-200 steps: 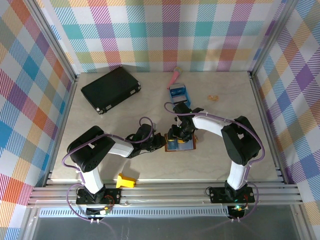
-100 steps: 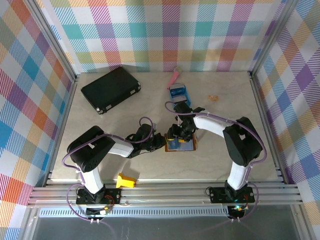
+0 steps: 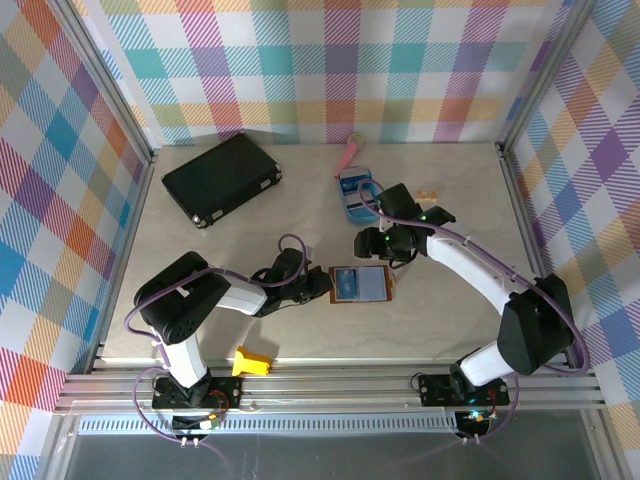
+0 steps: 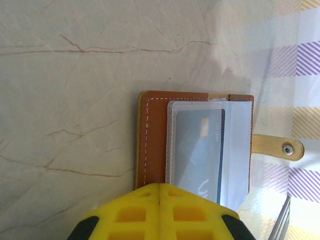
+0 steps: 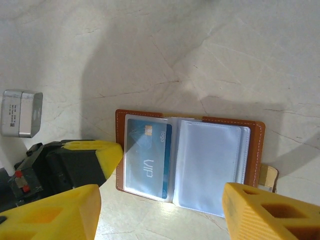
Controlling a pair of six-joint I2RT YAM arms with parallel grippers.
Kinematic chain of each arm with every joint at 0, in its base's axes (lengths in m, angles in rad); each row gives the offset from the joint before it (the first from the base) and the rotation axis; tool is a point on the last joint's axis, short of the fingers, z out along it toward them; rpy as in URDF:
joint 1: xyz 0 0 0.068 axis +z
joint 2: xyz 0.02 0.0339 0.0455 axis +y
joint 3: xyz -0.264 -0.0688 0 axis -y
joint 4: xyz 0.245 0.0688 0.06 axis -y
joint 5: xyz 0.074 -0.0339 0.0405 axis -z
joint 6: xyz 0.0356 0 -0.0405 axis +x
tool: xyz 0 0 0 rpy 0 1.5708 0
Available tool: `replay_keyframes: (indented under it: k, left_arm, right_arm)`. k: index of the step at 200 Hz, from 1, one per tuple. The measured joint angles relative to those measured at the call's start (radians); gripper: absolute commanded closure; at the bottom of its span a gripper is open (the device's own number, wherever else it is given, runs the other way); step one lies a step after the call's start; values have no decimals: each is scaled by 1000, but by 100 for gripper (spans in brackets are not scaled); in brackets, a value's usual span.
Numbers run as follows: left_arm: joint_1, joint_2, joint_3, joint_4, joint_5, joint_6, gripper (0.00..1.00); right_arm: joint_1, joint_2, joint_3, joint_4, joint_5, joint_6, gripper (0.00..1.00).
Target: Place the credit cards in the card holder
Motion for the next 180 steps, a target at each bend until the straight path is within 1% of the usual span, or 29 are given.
replay_keyframes:
  k: [34, 98, 180]
  left_arm:
    - [0, 0, 0, 0, 0, 0, 100]
    - [-3, 0, 0, 0, -7, 0, 100]
    - [-5, -1, 0, 0, -8, 0, 100]
  right_arm:
    - [4, 51, 0, 1, 0, 6, 36]
    - [26, 214, 11, -27, -1, 23, 36]
    - [26, 293, 53, -47, 8, 22, 35]
